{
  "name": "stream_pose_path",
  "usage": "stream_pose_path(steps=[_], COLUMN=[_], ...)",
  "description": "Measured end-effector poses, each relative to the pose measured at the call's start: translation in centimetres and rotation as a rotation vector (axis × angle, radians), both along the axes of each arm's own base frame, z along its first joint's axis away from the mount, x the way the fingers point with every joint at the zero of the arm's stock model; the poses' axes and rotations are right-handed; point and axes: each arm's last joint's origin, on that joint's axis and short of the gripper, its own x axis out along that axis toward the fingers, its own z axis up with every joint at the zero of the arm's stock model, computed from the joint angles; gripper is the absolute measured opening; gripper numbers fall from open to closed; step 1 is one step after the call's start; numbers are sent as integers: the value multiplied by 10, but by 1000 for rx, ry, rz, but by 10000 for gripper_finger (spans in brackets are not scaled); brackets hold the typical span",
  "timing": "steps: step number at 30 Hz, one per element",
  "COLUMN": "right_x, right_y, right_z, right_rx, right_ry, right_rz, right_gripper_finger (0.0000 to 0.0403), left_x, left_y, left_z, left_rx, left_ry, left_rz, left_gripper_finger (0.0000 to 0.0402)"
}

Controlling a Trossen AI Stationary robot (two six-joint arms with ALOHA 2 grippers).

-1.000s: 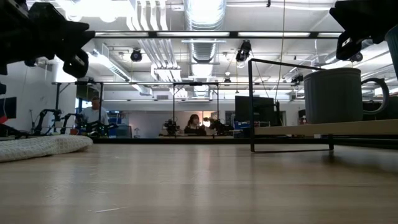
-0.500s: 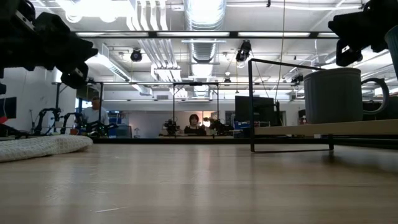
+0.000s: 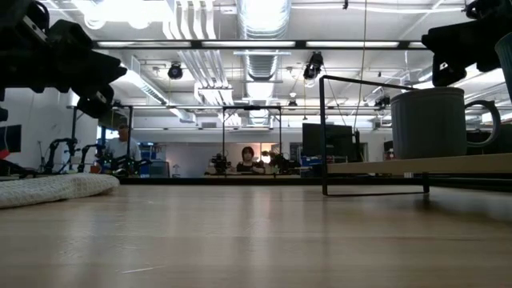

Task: Stack small to large cups/mugs on shelf
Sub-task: Return to Home Position

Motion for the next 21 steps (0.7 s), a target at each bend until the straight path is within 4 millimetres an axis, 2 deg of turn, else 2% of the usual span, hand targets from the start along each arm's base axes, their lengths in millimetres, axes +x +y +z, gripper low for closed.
stream_pose_path(steps=[21], right_x=[0], right_y=[0], right_z=[0], right_rx=[71], right_ry=[3], right_rz=[7], right_gripper_finger=[52], left_x=[0], left_y=[0], left_z=[4], left_rx=[14], left_ry=[-53], left_rz=[-3], left_gripper_finger=[63])
